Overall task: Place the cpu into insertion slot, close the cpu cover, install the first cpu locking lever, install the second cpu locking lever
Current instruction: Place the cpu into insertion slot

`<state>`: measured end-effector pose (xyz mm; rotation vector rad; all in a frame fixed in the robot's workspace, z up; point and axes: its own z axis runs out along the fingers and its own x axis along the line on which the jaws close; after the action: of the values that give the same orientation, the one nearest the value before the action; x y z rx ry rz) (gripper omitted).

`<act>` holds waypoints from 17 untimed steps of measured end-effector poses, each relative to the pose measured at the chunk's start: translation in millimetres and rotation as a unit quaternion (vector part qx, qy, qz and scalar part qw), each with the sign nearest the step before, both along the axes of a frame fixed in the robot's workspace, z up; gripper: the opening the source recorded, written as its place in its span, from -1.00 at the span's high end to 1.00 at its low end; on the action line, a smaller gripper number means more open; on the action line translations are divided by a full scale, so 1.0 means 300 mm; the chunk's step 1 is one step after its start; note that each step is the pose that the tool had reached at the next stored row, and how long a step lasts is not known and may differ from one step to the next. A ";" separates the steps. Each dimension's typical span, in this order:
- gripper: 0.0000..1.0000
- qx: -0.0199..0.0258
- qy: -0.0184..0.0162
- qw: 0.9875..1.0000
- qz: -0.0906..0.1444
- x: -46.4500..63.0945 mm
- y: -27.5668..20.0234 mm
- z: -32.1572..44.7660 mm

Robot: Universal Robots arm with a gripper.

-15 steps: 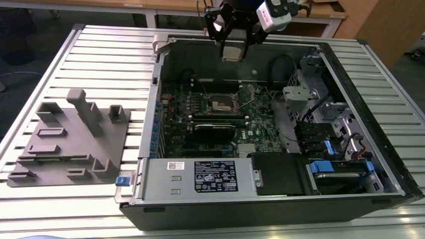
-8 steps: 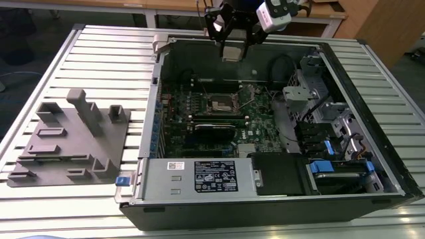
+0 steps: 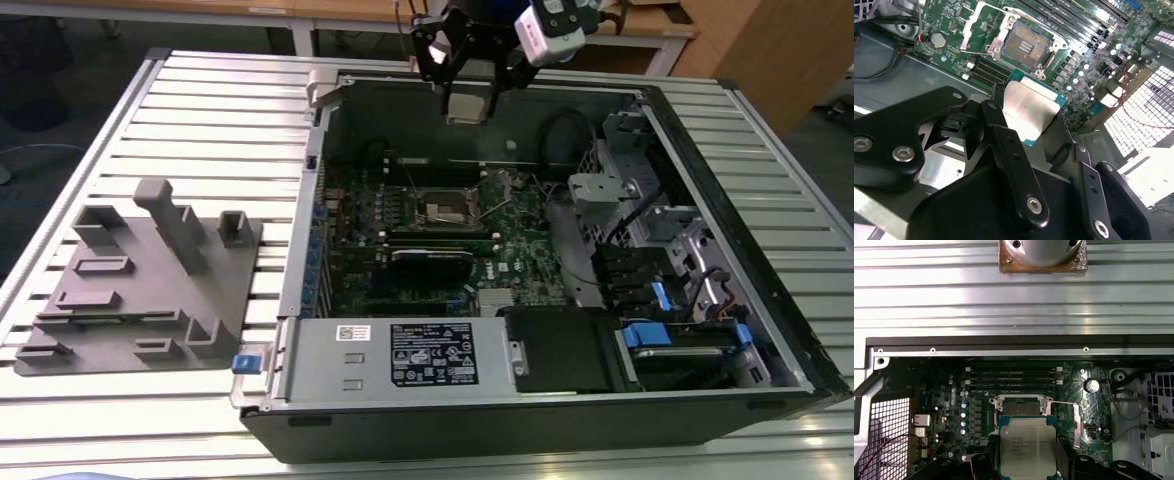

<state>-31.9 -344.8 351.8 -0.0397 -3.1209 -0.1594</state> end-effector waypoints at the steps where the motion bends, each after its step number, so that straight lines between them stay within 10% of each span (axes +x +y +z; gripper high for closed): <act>1: -0.08 0.000 0.000 1.000 0.000 0.000 0.000 0.000; 17: -0.08 0.003 -0.001 1.000 0.000 0.000 0.000 -0.011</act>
<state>-31.9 -344.8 348.6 -0.0394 -3.1221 -0.1698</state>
